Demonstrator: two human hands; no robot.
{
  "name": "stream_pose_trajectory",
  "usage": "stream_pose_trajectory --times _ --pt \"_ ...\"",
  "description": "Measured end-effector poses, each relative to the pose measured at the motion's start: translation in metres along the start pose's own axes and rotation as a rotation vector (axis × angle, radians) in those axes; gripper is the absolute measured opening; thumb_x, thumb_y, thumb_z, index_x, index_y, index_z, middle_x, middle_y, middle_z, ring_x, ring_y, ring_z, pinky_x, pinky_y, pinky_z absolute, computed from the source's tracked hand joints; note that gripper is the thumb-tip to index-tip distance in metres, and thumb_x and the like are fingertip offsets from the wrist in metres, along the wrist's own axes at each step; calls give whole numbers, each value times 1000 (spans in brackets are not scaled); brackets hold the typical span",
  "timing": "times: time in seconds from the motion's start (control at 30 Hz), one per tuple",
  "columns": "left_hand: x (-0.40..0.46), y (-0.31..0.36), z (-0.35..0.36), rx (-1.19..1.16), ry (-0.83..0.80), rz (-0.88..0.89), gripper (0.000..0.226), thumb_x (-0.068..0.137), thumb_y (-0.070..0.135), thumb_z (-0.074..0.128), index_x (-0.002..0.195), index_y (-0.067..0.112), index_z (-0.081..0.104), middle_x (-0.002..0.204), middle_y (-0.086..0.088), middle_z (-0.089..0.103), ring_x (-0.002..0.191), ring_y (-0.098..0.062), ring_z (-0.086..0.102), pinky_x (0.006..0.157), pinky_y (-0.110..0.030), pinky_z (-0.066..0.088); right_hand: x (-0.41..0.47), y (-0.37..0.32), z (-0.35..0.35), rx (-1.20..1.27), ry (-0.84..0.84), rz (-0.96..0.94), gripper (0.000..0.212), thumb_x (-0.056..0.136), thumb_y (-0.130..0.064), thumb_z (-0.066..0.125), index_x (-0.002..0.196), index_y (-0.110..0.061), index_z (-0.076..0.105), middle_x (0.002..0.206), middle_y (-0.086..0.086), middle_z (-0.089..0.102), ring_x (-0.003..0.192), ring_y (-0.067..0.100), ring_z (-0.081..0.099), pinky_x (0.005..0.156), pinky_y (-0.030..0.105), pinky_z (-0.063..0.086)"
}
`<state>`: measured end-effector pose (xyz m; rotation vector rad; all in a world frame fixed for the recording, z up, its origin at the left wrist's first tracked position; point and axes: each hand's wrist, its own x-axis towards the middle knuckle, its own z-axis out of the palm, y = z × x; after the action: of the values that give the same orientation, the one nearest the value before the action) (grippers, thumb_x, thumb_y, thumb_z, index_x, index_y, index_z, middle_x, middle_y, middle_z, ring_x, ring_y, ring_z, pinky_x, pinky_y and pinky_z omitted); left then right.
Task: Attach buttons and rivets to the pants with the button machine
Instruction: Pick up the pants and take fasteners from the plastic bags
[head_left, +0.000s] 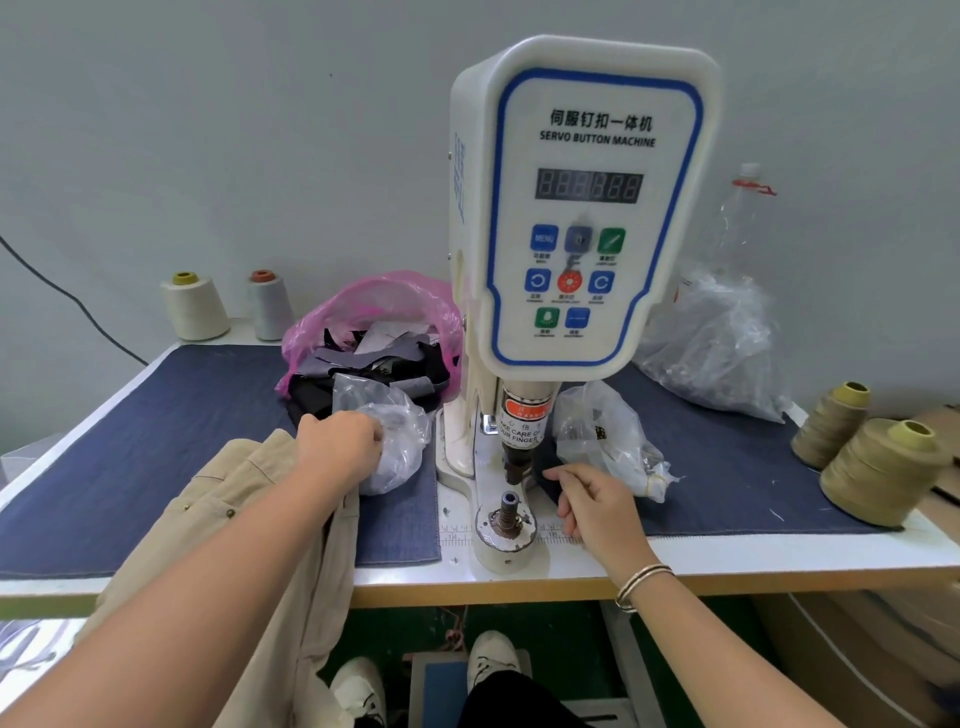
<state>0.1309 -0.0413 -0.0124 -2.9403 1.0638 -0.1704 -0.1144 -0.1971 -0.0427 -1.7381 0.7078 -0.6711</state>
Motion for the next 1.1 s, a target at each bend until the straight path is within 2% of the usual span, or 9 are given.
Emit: stream_pose_trajectory --times 0.17,0.27,0.37,0.47,0.6,0.73,0.87,1.0,1.1 --pt "3 4 -1 -87 -13 -45 35 89 10 43 100 32 67 105 9 68 96 -18 60 80 -31 31 0 1 0 -26 -1 -11 25 97 -11 48 90 -26 67 58 -2 55 43 4 49 44 15 41" --pt "4 5 -1 -160 -20 -69 34 89 12 43 99 33 68 105 10 66 96 -17 58 82 -32 31 -1 1 0 -31 1 -18 25 97 -12 48 89 -27 66 57 -3 55 43 3 50 43 14 41" --pt "5 7 -3 -166 -68 -89 34 88 12 43 92 36 66 95 10 63 89 -17 54 80 -31 32 0 1 0 -43 -2 -24 25 97 -12 48 90 -27 66 58 -3 56 44 3 50 45 14 42" --pt "5 6 -5 -173 -92 -81 32 84 7 44 81 36 57 85 11 53 81 -17 48 76 -30 32 0 2 0 -37 0 -22 25 97 -12 49 89 -27 67 57 -3 55 44 4 50 46 16 44" --pt "2 5 -3 -215 -38 -46 35 87 9 44 94 34 68 94 13 61 95 -17 57 83 -32 32 1 3 0 -33 0 -25 25 97 -12 49 89 -27 67 57 -4 55 44 5 51 46 17 44" --pt "0 2 -5 -299 3 -73 29 88 15 47 95 31 71 99 10 67 90 -17 55 80 -31 36 1 4 -1 -36 1 -27 26 97 -11 49 89 -28 67 57 -4 55 45 6 51 46 17 43" --pt "-4 -1 -8 -375 57 -88 20 89 22 54 93 29 72 103 7 68 98 -20 60 84 -34 45 1 4 -1 -22 0 -28 26 97 -11 48 89 -28 67 56 -5 55 44 6 51 45 17 43" --pt "-9 -6 -11 -508 143 -125 17 89 18 57 92 25 72 102 2 70 98 -23 61 84 -37 47 1 2 0 -30 0 -25 27 97 -11 48 89 -29 66 57 -3 55 44 5 51 45 16 43" --pt "-11 -9 -13 -483 86 -88 16 90 19 58 98 25 71 103 3 70 101 -22 61 89 -38 46 -1 1 0 -34 3 -27 26 97 -11 48 89 -29 66 58 -2 55 44 4 51 43 14 42"
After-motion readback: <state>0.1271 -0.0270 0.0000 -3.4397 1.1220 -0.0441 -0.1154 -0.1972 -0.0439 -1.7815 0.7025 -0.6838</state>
